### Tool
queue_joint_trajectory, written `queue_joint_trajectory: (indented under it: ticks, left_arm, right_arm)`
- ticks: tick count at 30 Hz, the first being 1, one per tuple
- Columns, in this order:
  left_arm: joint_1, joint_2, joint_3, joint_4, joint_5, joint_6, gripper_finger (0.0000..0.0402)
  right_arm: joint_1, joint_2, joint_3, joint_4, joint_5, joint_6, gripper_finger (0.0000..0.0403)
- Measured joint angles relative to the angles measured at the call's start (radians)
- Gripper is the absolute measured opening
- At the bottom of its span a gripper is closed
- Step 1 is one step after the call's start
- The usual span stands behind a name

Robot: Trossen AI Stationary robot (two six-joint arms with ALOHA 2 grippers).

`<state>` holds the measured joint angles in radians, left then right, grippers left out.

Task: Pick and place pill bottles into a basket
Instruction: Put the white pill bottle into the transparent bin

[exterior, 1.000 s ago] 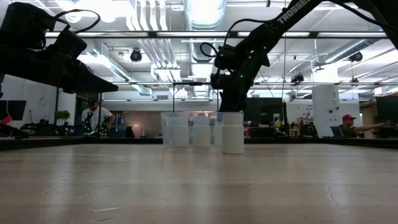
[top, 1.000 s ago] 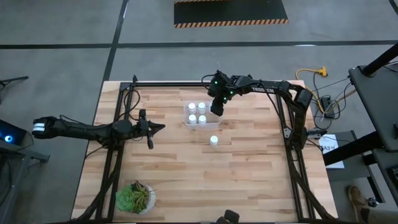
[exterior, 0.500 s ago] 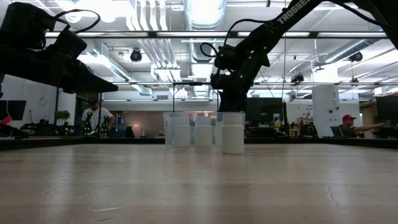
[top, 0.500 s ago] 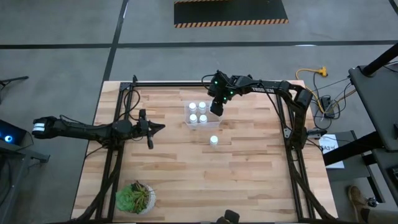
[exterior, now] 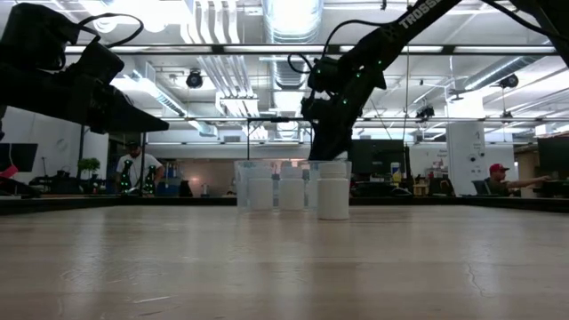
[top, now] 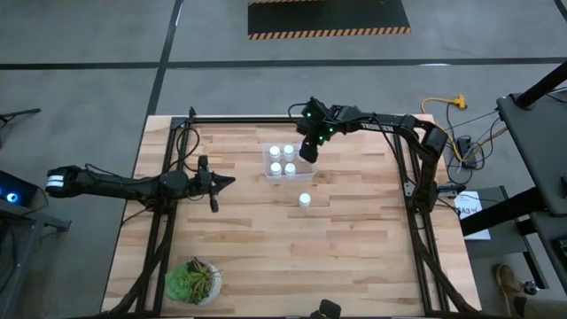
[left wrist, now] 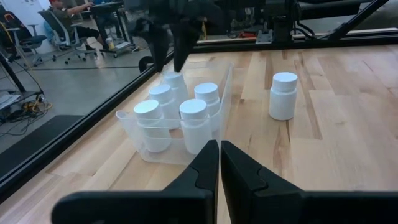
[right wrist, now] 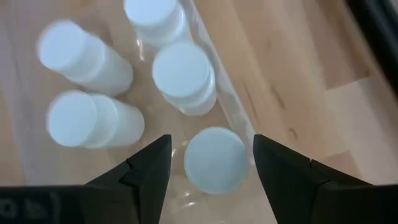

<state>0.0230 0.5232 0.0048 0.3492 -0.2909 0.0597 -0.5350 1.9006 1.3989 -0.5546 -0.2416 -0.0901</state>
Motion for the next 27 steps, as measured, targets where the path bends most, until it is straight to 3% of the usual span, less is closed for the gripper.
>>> queue_joint_trajectory:
  ticks: [11, 27]
  left_arm:
    - [0.0, 0.0, 0.0, 0.0, 0.0, 0.001, 0.0]
    - [0.0, 0.0, 0.0, -0.055, 0.0, 0.005, 0.0]
  right_arm:
    - [0.036, -0.039, 0.068, -0.162, -0.072, 0.003, 0.0216]
    - [0.354, -0.081, 0.069, -0.227, -0.072, -0.009, 0.0215]
